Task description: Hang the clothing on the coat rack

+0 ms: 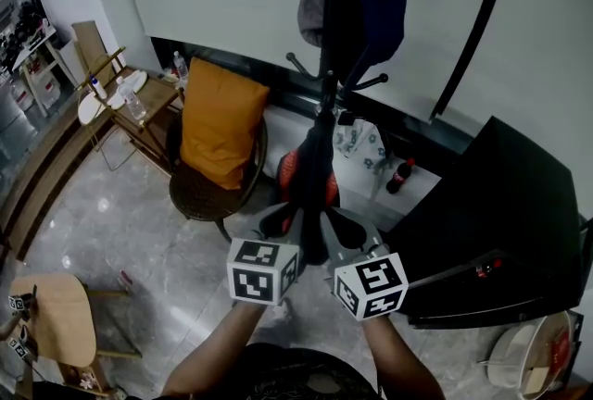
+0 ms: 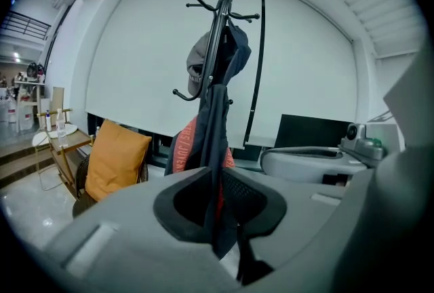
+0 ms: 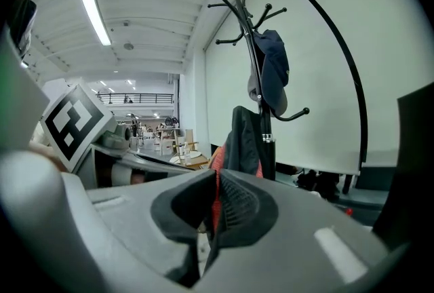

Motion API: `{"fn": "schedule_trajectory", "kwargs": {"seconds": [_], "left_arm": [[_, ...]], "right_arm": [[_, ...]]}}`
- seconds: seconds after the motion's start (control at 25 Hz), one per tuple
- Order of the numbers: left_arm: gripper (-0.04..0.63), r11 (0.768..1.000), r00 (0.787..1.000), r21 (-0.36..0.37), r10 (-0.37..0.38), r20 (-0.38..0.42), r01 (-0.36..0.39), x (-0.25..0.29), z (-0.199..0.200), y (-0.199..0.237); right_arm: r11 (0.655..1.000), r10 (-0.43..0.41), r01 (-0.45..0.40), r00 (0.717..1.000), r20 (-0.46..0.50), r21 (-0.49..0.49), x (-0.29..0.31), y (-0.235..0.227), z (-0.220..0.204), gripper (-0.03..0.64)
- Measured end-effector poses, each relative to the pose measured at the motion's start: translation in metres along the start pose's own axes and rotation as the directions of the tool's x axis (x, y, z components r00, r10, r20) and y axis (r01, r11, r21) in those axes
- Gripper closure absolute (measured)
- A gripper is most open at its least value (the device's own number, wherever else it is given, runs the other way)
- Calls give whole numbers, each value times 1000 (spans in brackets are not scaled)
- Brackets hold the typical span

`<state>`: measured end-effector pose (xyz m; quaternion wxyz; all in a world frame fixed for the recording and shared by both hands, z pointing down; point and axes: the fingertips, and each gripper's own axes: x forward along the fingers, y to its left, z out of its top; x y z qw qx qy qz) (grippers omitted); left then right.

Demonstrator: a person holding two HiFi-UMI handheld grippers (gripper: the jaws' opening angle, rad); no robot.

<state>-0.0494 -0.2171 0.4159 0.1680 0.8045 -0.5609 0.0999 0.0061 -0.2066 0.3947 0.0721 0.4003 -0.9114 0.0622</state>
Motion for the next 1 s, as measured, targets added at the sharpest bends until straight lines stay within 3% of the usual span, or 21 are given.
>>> {"fn": "schedule_trajectory", "kwargs": {"seconds": [0.44, 1.0], "left_arm": [[586, 1000, 1000, 13, -23, 8, 23, -1, 2, -18], [589, 1000, 1000, 11, -11, -4, 11, -10, -4, -17]], "right_arm": [[1000, 10, -10, 1000, 16, 0, -13, 0, 5, 609], [999, 30, -30, 999, 14, 12, -14, 9, 0, 609]]}}
